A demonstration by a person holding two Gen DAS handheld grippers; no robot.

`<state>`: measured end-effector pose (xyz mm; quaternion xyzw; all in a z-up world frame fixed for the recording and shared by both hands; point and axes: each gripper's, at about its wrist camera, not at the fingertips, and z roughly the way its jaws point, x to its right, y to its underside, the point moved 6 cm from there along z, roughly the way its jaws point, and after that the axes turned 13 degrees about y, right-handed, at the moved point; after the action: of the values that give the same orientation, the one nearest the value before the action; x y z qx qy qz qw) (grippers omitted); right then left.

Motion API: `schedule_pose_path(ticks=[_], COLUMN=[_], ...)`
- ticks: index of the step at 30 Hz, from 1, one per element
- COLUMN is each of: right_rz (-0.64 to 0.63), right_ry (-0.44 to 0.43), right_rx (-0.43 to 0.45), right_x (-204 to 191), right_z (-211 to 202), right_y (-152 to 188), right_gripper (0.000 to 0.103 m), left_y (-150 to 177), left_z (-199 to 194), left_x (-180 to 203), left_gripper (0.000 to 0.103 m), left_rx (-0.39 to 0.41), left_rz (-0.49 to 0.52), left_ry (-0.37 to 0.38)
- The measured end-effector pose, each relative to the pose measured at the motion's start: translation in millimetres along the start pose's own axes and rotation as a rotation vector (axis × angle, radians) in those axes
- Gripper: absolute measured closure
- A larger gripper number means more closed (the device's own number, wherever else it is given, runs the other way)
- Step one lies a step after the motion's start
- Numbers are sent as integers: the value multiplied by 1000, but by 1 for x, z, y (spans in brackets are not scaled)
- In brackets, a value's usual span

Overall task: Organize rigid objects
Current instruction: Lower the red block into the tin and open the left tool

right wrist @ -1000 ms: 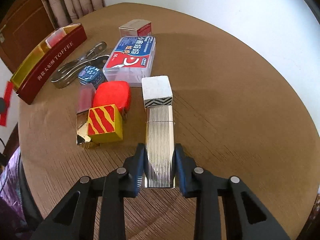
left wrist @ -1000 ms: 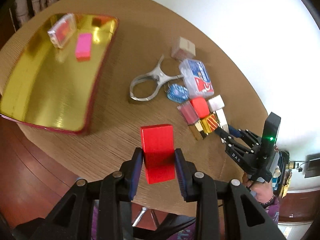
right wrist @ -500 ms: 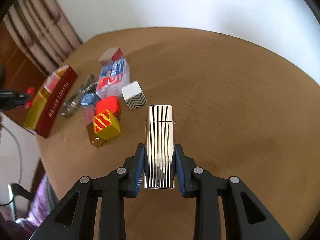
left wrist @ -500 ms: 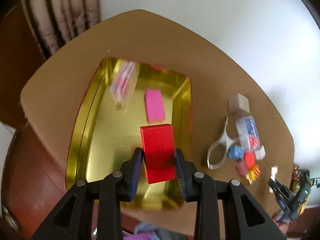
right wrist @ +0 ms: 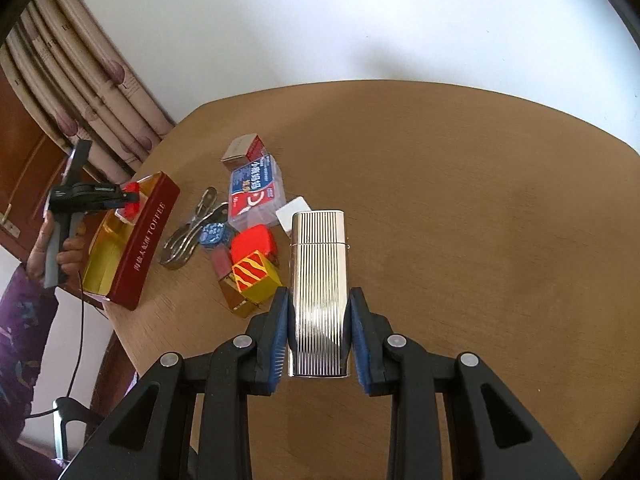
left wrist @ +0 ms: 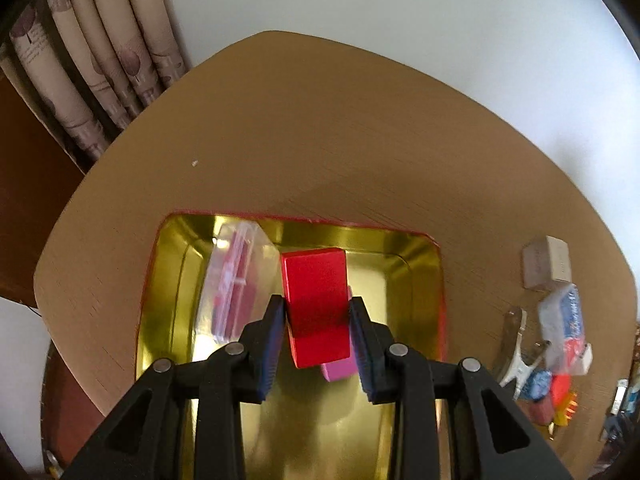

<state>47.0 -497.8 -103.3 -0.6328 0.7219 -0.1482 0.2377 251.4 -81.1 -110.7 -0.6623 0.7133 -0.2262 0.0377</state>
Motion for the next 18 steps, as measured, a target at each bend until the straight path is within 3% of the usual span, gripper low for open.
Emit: schedule_pose_path(ticks=[10,14,18], right_rz=[-33,-31,-47], right_ry=[-30,-76,-140], right_rx=[3,7,23], right_x=[-30,-50,-82], right_z=[-3,-9,-16], right_y=[-5,-10,-23], right_gripper=[76,76,76], left_y=[-6,-6,3], left_z=[13,4,-39], left_x=[-10,-14,-13], left_gripper=[70,69,69], left_rx=[3,18,149], left_rz=[92,78,-1], left_ry=[-124,-84,8])
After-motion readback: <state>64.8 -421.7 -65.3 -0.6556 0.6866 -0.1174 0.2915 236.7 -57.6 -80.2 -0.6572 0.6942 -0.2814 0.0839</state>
